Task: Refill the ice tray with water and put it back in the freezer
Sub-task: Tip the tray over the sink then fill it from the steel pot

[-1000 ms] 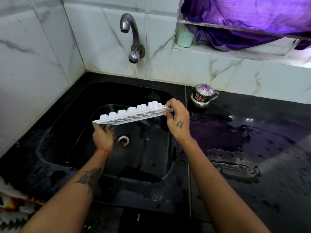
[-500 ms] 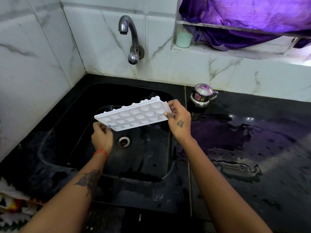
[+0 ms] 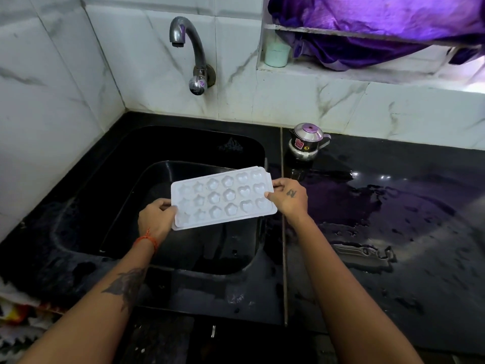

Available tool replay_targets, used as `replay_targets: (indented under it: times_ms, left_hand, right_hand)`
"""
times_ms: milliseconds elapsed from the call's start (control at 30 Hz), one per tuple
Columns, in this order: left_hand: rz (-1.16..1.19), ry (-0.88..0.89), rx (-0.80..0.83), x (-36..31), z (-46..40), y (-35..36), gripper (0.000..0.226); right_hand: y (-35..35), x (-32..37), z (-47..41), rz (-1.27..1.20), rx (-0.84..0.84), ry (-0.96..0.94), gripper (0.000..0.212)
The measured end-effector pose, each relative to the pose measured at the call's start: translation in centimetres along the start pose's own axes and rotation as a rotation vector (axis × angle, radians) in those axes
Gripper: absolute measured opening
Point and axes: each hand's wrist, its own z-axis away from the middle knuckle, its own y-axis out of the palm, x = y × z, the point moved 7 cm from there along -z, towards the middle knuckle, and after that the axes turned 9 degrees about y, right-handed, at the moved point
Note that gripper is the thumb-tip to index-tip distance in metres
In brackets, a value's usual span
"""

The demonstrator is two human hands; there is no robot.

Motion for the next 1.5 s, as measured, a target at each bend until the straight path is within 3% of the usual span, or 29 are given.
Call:
replay_targets:
  times_ms: [600, 833, 1200, 1500]
  left_hand:
    - [0.093, 0.187, 0.291, -10.3, 7.4, 11.2, 0.006]
    - [0.127, 0.170, 0.357, -12.7, 11.1, 15.6, 0.003]
    - [0.085, 0.166, 0.307, -13.3, 13.7, 17.4, 0.006]
    - [0.025, 0.172, 0.233, -12.8, 13.8, 17.1, 0.027]
  right_hand:
    - [-14.9, -13.0, 0.3, -0.046, -0.190, 0.251, 0.020]
    - [-19.3, -17.5, 0.9, -0.101, -0.248, 0.304, 0.019]
    - [-20.5, -20.0, 0.9, -0.050, -0.201, 0.300, 0.020]
    - [-20.4, -20.5, 1.1, -0.007, -0.181, 0.264, 0.026]
